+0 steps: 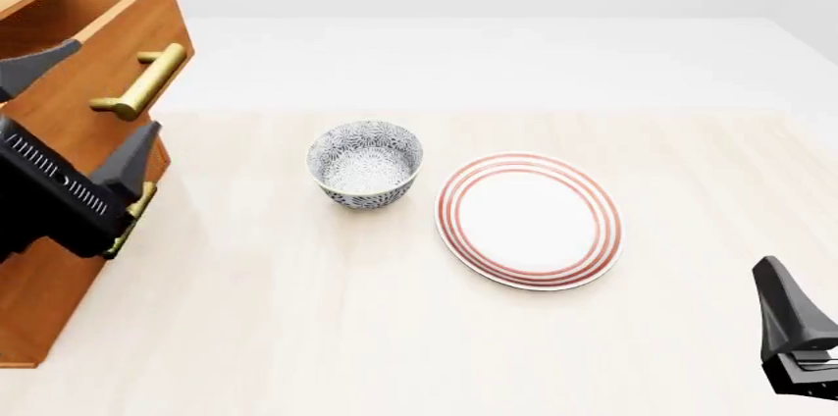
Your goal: Open the top drawer of the cabinet.
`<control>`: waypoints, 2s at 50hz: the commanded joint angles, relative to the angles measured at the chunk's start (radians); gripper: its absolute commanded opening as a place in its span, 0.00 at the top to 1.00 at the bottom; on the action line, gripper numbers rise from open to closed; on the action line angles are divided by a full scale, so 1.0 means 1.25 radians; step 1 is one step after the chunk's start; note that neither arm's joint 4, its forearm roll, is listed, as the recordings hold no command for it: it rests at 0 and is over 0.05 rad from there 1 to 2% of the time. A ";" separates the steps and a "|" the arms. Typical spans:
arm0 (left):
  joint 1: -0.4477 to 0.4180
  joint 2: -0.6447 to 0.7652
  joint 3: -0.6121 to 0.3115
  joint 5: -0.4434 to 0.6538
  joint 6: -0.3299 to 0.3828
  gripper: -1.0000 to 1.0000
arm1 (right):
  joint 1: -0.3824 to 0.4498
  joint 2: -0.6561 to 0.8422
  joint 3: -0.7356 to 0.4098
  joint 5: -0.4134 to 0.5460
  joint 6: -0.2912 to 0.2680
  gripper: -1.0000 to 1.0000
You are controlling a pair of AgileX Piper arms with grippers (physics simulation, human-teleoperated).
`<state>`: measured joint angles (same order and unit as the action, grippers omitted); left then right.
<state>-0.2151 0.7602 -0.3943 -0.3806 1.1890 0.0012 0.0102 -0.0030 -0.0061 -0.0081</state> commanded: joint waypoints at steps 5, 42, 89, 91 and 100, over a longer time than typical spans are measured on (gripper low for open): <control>0.030 -0.039 -0.031 0.061 -0.120 0.00 | 0.000 0.000 0.000 0.000 0.000 0.00; 0.128 -0.111 -0.183 0.283 -0.412 0.00 | 0.000 0.000 0.000 0.000 0.000 0.00; 0.172 0.056 -0.524 0.737 -0.785 0.00 | 0.000 0.000 0.000 0.000 0.000 0.00; 0.173 0.060 -0.528 0.747 -0.779 0.00 | 0.000 0.000 0.000 0.000 0.000 0.00; 0.179 0.070 -0.556 0.803 -0.797 0.00 | 0.000 0.000 0.000 0.000 0.000 0.00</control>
<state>0.0024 0.8234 -1.0452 0.5415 0.2288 0.0011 0.0103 -0.0030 -0.0061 -0.0082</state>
